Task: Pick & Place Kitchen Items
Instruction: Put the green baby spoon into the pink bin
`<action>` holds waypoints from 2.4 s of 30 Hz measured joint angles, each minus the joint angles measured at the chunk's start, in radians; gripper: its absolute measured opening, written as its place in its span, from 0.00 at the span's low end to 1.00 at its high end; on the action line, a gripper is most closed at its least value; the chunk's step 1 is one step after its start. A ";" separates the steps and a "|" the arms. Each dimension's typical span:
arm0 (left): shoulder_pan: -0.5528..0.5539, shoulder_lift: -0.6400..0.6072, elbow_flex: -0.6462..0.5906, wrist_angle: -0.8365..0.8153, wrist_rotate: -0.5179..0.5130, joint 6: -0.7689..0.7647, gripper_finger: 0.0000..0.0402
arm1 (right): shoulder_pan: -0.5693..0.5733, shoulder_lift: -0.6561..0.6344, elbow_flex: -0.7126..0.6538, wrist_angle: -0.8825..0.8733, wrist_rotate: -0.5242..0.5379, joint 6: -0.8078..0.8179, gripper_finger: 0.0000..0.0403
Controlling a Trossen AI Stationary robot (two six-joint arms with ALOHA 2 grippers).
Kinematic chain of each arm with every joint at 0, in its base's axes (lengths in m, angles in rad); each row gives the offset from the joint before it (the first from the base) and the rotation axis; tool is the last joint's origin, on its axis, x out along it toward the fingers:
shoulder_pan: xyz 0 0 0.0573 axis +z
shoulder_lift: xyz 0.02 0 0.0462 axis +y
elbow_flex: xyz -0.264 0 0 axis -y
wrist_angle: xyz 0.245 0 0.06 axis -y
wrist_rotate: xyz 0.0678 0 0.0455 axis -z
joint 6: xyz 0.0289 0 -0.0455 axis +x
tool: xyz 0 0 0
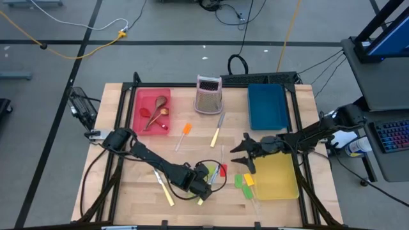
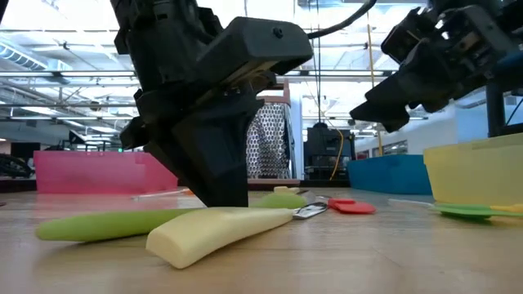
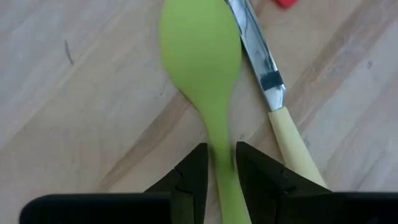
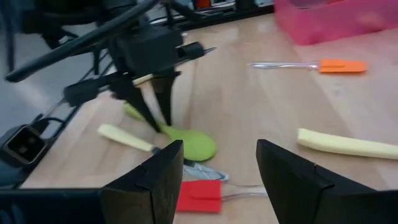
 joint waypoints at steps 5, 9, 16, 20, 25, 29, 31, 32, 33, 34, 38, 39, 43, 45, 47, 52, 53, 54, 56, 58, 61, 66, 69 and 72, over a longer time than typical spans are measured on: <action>0.004 0.001 0.001 -0.057 -0.002 0.122 0.22 | 0.030 0.000 0.000 0.001 0.002 0.000 0.49; 0.018 0.001 -0.006 -0.094 -0.031 0.230 0.22 | 0.053 0.000 0.000 0.001 0.045 0.002 0.49; 0.038 0.002 -0.018 -0.120 -0.076 0.229 0.21 | 0.075 0.000 0.000 0.001 0.130 -0.009 0.49; 0.040 0.002 -0.021 -0.120 -0.093 0.217 0.08 | 0.060 0.000 0.000 0.031 0.137 -0.069 0.49; 0.040 0.002 -0.022 -0.123 -0.104 0.198 0.05 | 0.031 0.000 0.000 0.136 0.243 -0.142 0.49; 0.038 -0.008 -0.024 -0.142 -0.107 0.158 0.05 | 0.009 0.000 0.000 0.173 0.288 -0.147 0.49; 0.037 -0.025 -0.027 -0.175 -0.108 0.153 0.02 | -0.002 0.000 0.000 0.179 0.285 -0.147 0.49; 0.034 -0.032 -0.030 -0.201 -0.112 0.146 0.02 | -0.007 0.000 0.000 0.179 0.284 -0.147 0.49; 0.035 -0.036 -0.030 -0.205 -0.116 0.135 0.02 | -0.012 0.000 0.000 0.180 0.283 -0.147 0.49; 0.035 -0.043 -0.030 -0.214 -0.118 0.125 0.03 | -0.016 0.000 0.000 0.180 0.283 -0.147 0.49; 0.032 -0.075 -0.029 -0.291 -0.134 0.086 0.02 | -0.031 0.000 0.000 0.180 0.283 -0.147 0.49; 0.032 -0.080 -0.029 -0.318 -0.141 0.079 0.01 | -0.033 0.000 0.000 0.180 0.283 -0.147 0.49; 0.033 -0.109 -0.029 -0.430 -0.160 0.035 0.01 | -0.033 0.000 0.000 0.172 0.283 -0.137 0.49; 0.038 -0.128 -0.028 -0.450 -0.162 0.023 0.00 | -0.033 0.000 0.000 0.173 0.283 -0.137 0.49; 0.039 -0.146 -0.027 -0.454 -0.162 0.022 0.00 | -0.033 0.000 0.000 0.172 0.282 -0.136 0.49; 0.039 -0.149 -0.027 -0.462 -0.161 0.102 0.05 | -0.032 0.000 0.000 0.167 0.282 -0.135 0.49; 0.039 -0.149 -0.027 -0.466 -0.161 0.105 0.06 | -0.032 0.000 0.000 0.163 0.282 -0.128 0.49; 0.042 -0.149 -0.027 -0.470 -0.161 0.105 0.08 | -0.032 0.000 0.000 0.156 0.282 -0.118 0.49; 0.050 -0.149 -0.026 -0.472 -0.158 0.105 0.12 | -0.032 0.000 0.000 0.153 0.281 -0.105 0.49; 0.057 -0.149 -0.027 -0.470 -0.159 0.099 0.16 | -0.032 0.000 0.000 0.155 0.280 -0.097 0.49; 0.070 -0.151 -0.060 -0.460 -0.154 0.072 0.25 | -0.032 0.000 0.000 0.141 0.279 -0.076 0.49; 0.089 -0.151 -0.208 -0.379 -0.079 -0.098 0.39 | -0.032 0.000 0.000 0.098 0.279 -0.040 0.49; 0.088 -0.159 -0.279 -0.303 -0.081 -0.176 0.43 | -0.032 0.000 0.000 0.090 0.279 -0.030 0.49; 0.089 -0.162 -0.319 -0.238 -0.072 -0.212 0.43 | -0.031 0.000 0.000 0.089 0.278 -0.027 0.49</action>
